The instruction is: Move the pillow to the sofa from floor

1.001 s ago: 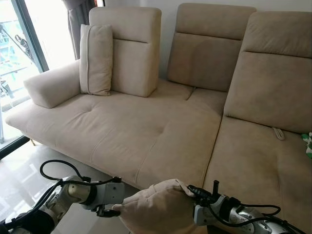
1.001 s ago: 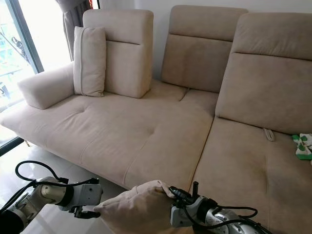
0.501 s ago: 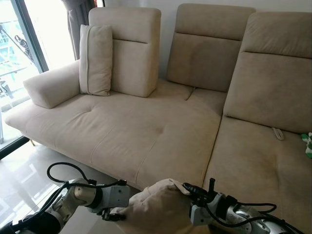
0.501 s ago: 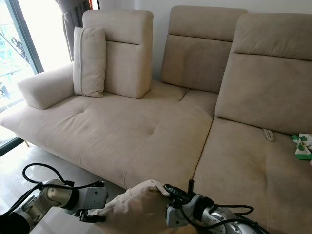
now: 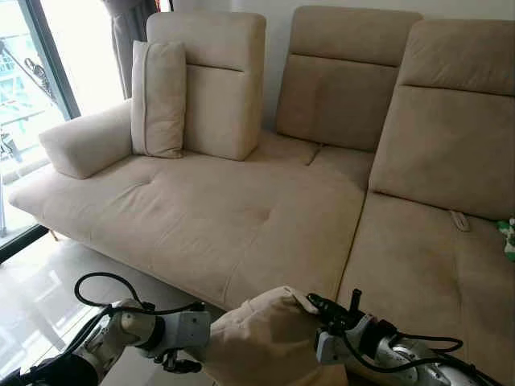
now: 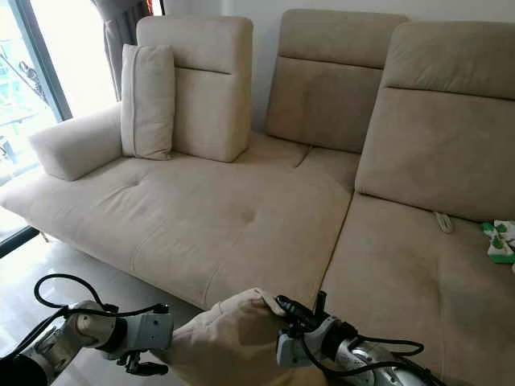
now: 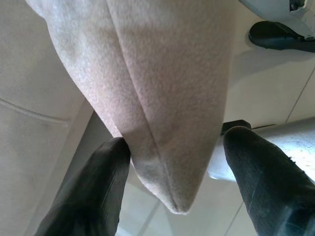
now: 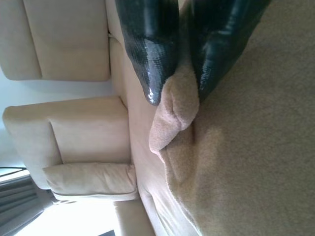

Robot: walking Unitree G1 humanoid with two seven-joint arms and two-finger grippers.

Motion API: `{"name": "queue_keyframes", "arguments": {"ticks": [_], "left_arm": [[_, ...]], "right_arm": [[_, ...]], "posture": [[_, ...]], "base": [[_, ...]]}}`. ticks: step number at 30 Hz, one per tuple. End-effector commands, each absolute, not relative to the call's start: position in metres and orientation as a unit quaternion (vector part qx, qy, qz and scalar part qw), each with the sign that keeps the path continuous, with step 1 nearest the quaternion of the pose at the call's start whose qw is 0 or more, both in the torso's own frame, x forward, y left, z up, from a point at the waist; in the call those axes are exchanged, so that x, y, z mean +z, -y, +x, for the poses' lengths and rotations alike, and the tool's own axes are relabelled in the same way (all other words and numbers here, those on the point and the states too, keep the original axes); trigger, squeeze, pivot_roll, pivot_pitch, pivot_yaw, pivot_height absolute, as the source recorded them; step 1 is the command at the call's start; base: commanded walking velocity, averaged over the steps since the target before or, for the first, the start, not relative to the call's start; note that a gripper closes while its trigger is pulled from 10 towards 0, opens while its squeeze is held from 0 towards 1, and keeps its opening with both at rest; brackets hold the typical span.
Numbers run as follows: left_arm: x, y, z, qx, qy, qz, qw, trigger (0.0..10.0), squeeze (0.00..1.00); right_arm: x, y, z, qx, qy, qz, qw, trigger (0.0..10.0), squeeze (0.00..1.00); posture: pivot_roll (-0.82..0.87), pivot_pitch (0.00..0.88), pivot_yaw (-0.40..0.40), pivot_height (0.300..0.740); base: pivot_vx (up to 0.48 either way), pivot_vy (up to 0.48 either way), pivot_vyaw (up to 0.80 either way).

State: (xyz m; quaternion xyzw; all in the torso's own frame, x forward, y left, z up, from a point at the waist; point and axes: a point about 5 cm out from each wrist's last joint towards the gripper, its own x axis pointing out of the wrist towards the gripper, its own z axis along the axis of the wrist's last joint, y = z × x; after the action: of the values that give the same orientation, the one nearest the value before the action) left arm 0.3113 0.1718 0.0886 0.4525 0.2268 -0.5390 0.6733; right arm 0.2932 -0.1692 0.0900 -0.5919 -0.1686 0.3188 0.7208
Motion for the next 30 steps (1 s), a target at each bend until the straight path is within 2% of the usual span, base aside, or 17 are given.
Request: {"name": "queue_keyframes", "arguments": {"ticks": [1,7,14,26,27,29,30], "left_arm": [[0.083,-0.175,0.308,-0.541,-0.247,0.46,0.66,10.0,0.0],[0.085,-0.163,0.309,-0.545,-0.227,0.446,0.673,10.0,0.0],[0.092,-0.161,0.312,-0.54,-0.218,0.449,0.678,10.0,0.0],[0.092,-0.16,0.308,-0.553,-0.228,0.447,0.665,10.0,0.0],[0.091,-0.159,0.306,-0.559,-0.232,0.442,0.662,9.6,0.0],[0.091,-0.159,0.306,-0.559,-0.232,0.442,0.662,9.6,0.0],[0.091,-0.158,0.305,-0.564,-0.236,0.435,0.661,0.2,0.0]], "right_arm": [[0.114,0.166,0.301,0.27,0.221,-0.581,0.736,0.0,0.0],[0.11,0.16,0.301,0.281,0.216,-0.579,0.734,0.0,0.0],[0.104,0.15,0.3,0.289,0.21,-0.577,0.734,0.0,0.0],[0.111,0.141,0.308,0.264,0.217,-0.576,0.743,0.0,0.0],[0.114,0.14,0.309,0.258,0.223,-0.575,0.744,0.0,0.0],[0.114,0.14,0.309,0.258,0.223,-0.575,0.744,0.0,0.0],[0.117,0.138,0.31,0.251,0.231,-0.572,0.746,0.0,0.0]], "posture": [[0.01,0.0,0.011,0.573],[0.01,0.0,0.011,0.573],[0.02,0.0,0.01,0.573],[0.02,0.0,0.012,0.573],[0.02,0.0,0.012,0.573],[0.02,0.0,0.012,0.573],[0.03,0.0,0.015,0.573]], "base": [[0.0,0.0,0.0],[0.0,0.0,0.0],[0.0,0.0,0.0],[0.0,0.0,0.0],[0.0,0.0,0.0],[0.0,0.0,0.0],[0.0,0.0,0.0]]}}
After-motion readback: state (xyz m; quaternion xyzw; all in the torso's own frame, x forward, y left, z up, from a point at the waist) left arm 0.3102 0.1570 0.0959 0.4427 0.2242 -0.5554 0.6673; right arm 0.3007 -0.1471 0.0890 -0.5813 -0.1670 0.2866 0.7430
